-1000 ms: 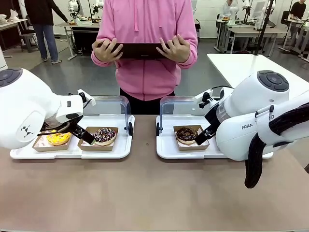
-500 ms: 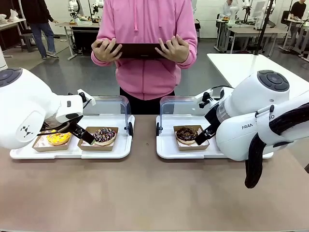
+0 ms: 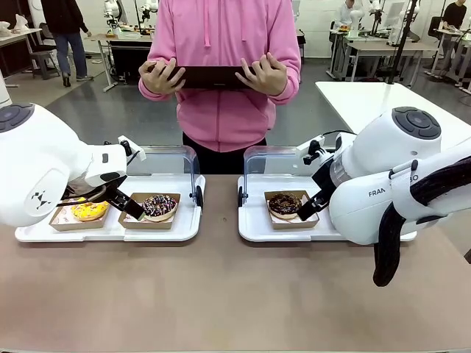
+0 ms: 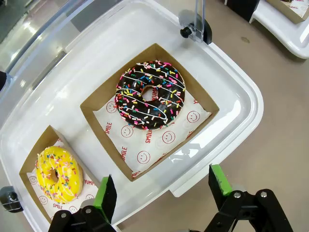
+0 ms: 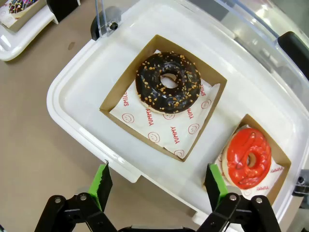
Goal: Provide the desired donut to the person.
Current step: Pick up and lift the Paper togo box containing the Donut pointed at by the person.
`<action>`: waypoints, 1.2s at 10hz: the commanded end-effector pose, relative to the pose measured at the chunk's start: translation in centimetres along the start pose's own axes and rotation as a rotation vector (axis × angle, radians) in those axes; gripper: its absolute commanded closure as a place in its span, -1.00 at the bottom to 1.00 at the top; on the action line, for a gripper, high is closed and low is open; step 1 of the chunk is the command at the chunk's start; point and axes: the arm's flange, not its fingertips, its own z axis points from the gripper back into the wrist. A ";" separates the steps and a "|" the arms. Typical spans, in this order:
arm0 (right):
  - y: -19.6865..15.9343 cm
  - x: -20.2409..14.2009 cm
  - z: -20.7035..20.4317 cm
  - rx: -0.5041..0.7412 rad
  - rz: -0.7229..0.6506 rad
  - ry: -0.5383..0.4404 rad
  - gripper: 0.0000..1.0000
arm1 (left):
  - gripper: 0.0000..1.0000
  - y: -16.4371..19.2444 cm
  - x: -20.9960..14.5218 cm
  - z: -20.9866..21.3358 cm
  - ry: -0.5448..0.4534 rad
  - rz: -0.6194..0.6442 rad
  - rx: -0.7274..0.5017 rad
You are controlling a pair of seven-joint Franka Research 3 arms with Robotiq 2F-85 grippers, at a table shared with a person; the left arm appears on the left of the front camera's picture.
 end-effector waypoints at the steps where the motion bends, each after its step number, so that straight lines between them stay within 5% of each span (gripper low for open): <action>1: 0.0 0.0 0.0 0.000 0.000 0.000 -1.00 | -1.00 0.0 0.0 0.0 0.000 0.000 0.000; 8: 0.0 0.0 0.0 0.000 0.000 0.000 -1.00 | -1.00 0.0 0.0 0.0 0.000 0.000 0.000; 12: -6.4 -1.0 10.8 0.277 0.116 -0.083 -1.00 | -1.00 4.2 -1.6 7.3 -0.030 -0.049 -0.186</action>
